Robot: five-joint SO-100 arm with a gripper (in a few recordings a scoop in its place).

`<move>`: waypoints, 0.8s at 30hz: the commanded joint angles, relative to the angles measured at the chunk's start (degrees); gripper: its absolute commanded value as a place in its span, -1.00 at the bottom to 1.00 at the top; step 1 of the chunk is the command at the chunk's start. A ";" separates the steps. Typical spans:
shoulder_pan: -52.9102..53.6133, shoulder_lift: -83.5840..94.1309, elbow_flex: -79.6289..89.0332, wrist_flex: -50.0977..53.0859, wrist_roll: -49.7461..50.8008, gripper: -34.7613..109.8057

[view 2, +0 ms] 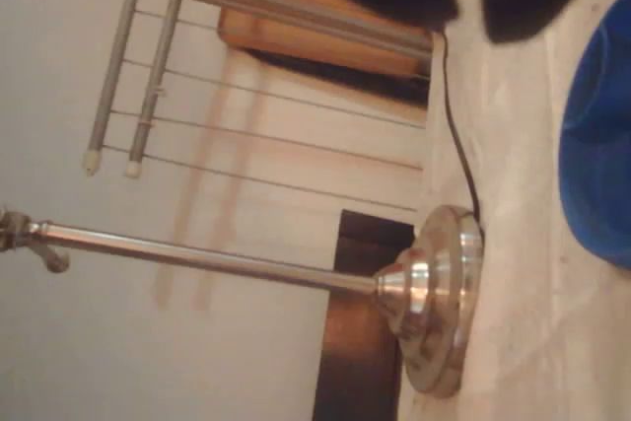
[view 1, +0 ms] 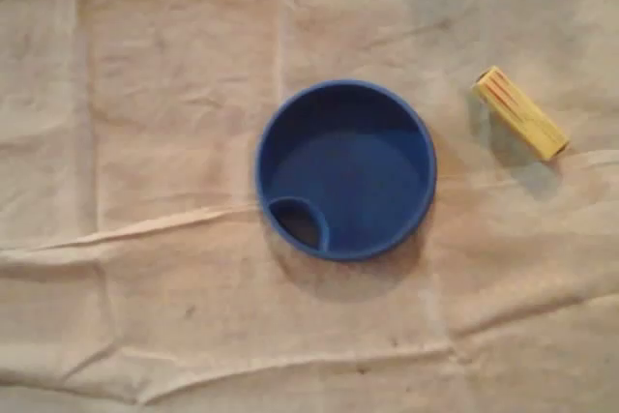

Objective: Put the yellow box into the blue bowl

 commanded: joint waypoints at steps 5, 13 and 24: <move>-0.53 1.41 -0.44 -1.14 -0.18 -0.52; -0.53 1.32 -0.35 -1.23 -0.18 -0.52; -0.53 0.53 -0.35 -1.32 -0.18 -0.52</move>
